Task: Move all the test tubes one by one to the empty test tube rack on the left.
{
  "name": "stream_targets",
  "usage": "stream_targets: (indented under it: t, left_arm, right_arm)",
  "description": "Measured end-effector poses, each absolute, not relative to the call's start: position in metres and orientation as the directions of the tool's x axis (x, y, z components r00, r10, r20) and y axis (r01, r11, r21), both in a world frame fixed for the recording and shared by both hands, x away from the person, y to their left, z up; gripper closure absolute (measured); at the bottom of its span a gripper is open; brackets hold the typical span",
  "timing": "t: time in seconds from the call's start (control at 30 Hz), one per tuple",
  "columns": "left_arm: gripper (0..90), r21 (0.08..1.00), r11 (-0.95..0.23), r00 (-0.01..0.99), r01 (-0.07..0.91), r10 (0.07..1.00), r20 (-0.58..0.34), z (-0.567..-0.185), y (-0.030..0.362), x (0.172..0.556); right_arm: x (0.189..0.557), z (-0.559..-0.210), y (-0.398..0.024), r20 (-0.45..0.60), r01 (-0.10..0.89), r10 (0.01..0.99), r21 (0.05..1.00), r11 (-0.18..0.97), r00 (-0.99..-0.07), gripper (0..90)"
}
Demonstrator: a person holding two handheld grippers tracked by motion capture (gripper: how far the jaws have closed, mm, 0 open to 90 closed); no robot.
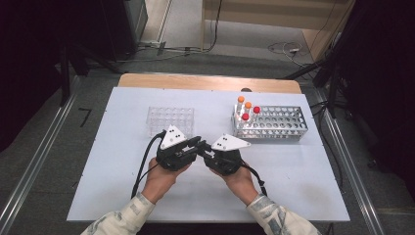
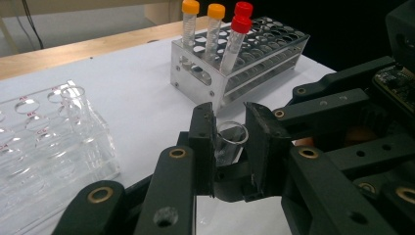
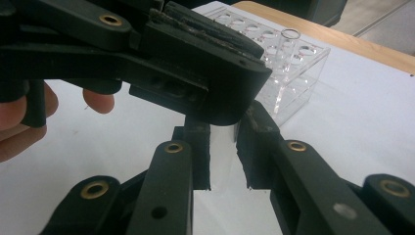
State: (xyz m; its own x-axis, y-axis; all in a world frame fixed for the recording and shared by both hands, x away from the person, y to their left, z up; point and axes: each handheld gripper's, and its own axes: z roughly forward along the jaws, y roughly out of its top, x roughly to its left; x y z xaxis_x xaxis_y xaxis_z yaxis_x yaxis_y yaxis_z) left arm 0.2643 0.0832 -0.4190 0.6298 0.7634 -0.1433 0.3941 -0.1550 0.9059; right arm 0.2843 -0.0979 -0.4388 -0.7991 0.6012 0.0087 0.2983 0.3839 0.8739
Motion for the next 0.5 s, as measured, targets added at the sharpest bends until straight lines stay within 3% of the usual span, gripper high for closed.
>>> stream_targets:
  t: [0.3,0.5]
  left_arm:
    - [76.5,0.907,-0.153,0.623,0.392,0.770,-0.140,-0.4187,0.0846,0.2647]
    - [76.6,0.909,-0.138,0.609,0.393,0.780,-0.145,-0.4176,0.0897,0.2661]
  right_arm:
    - [0.2844,-0.4393,-0.0981,0.004,0.294,0.597,0.873,0.388,-0.802,71.4]
    - [0.2868,-0.4405,-0.0998,0.021,0.310,0.588,0.865,0.395,-0.808,44.9]
